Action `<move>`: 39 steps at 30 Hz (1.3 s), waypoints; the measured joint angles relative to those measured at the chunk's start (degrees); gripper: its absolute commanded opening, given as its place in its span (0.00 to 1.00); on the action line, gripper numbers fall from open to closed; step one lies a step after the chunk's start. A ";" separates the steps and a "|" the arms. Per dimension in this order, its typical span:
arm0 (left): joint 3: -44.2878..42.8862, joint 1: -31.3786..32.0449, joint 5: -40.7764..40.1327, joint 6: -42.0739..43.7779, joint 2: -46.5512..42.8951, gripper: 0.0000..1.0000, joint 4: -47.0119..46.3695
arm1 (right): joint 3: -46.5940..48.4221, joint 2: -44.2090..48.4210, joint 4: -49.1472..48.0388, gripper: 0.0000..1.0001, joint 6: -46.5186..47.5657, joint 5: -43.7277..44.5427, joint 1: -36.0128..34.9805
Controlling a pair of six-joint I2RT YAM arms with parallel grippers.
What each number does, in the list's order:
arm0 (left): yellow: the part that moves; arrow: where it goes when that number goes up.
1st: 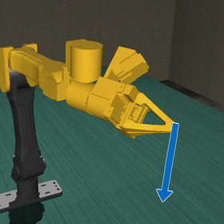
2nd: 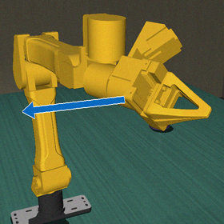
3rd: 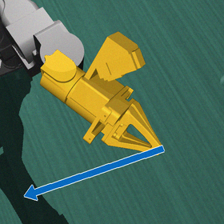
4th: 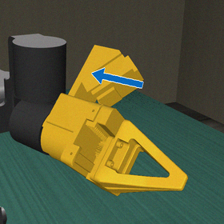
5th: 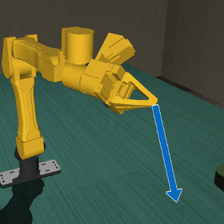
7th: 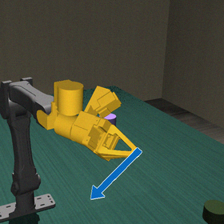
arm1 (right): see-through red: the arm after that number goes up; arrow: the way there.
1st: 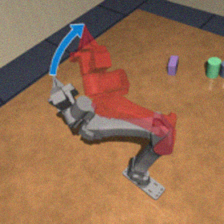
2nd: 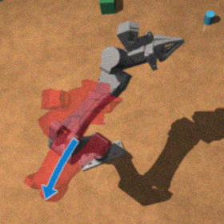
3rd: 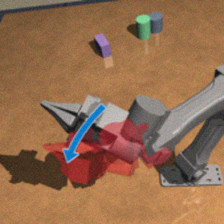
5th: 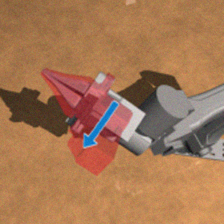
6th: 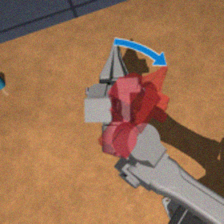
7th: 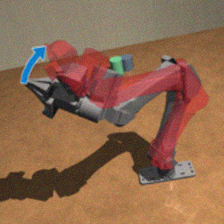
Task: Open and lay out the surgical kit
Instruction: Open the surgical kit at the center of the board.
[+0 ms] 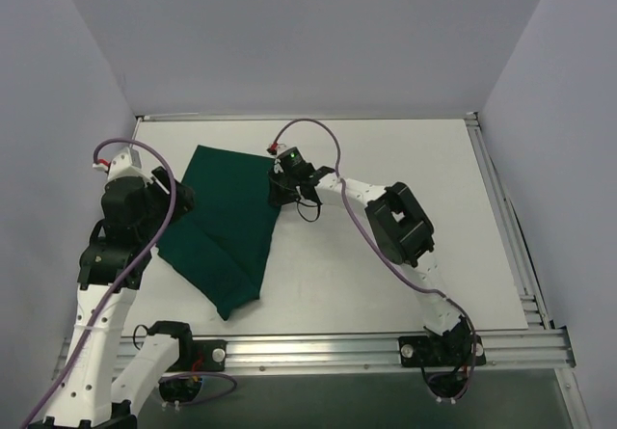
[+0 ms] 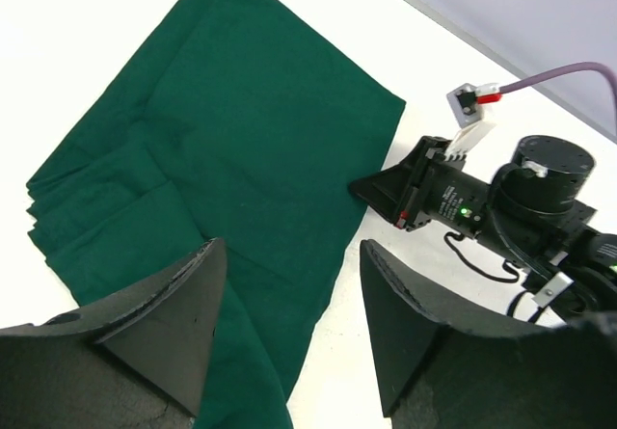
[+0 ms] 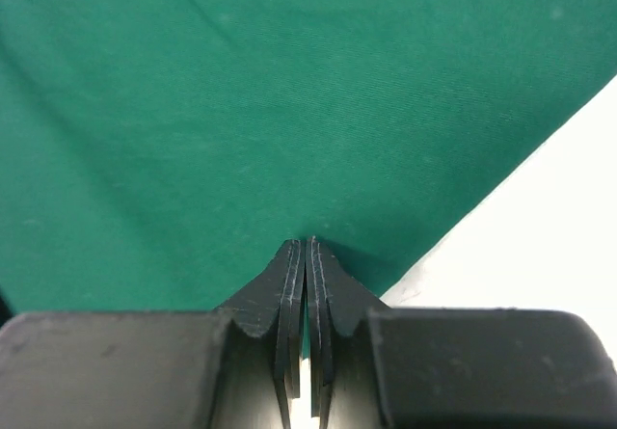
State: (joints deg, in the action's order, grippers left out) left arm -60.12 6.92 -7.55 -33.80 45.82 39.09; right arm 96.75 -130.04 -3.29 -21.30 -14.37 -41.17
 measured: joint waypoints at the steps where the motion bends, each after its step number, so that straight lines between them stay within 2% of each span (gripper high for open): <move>1: 0.02 0.00 0.11 0.00 0.11 0.67 -0.11 | 0.15 -0.57 0.00 0.01 0.00 0.04 0.00; 8: 0.28 0.00 0.15 0.00 1.36 0.69 -0.85 | 7.89 -6.69 0.63 0.01 -0.24 1.16 0.22; 16: 0.28 -0.15 -0.35 0.24 4.63 0.70 -1.66 | 26.75 -17.70 5.75 0.01 -2.86 2.58 1.18; 21: -2.10 -1.11 0.85 1.20 11.56 0.70 -2.16 | 37.75 -24.24 8.04 0.02 -4.52 1.33 3.65; 26: -5.95 -3.15 3.80 1.95 19.89 0.69 -3.56 | 41.18 -26.51 7.17 0.03 -4.13 -1.53 6.21; 30: -9.20 -4.39 5.53 3.04 24.74 0.69 -3.78 | 40.92 -26.77 5.35 0.23 -2.99 -3.58 7.39; 32: -10.82 -4.74 5.99 3.28 26.34 0.69 -3.82 | 38.36 -25.22 3.80 0.27 -2.14 -4.31 7.61; 35: -11.10 -4.85 5.95 3.41 25.70 0.70 -3.76 | 31.80 -19.80 4.04 0.42 -0.50 -4.00 7.19; 39: -11.10 -4.92 5.86 3.37 21.88 0.72 -2.60 | 19.67 -7.50 4.72 0.57 0.07 -3.98 5.66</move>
State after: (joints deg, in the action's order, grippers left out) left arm -71.22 2.00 -1.69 -30.44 67.70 36.49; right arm 116.42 -137.53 1.43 -21.23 -18.35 -35.51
